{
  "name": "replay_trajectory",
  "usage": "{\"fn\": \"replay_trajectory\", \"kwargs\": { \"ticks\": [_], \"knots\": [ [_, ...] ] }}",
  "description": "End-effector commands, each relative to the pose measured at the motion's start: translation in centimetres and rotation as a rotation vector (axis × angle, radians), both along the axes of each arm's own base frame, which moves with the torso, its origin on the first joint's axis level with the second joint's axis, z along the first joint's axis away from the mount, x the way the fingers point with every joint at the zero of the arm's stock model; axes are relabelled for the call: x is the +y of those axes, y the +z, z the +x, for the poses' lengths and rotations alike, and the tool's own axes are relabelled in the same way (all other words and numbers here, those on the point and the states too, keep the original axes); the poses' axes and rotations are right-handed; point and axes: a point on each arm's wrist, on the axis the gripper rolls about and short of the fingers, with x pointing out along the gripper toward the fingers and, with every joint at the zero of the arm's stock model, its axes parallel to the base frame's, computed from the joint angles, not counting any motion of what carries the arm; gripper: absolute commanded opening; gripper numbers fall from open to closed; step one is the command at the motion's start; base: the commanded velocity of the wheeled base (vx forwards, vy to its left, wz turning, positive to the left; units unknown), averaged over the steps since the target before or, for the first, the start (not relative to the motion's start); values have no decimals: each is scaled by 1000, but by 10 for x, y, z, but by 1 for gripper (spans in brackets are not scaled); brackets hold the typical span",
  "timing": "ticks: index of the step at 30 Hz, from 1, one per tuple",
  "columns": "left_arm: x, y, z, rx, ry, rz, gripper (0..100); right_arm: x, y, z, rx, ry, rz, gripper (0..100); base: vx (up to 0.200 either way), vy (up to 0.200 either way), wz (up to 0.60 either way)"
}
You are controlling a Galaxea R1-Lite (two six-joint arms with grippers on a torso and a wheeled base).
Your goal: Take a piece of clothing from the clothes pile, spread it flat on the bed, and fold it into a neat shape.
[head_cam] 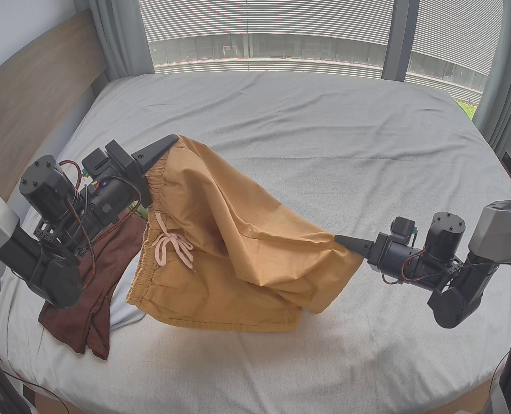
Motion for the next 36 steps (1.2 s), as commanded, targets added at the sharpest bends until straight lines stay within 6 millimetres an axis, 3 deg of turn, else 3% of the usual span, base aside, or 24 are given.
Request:
{"fn": "replay_trajectory", "kwargs": {
  "ticks": [1, 13, 36],
  "knots": [
    [0, 3, -4, -9, -3, 0, 0, -10, 19, -2, -53, -18, 15, 0, 0, 0, 0],
    [-2, 3, -10, -3, -18, 5, 0, -39, 47, -4, -122, -39, 37, 0, 0, 0, 0],
    [-5, 2, -17, 4, -33, 12, 0, -49, 63, -14, -158, -54, 44, 0, 0, 0, 0]
  ]
}}
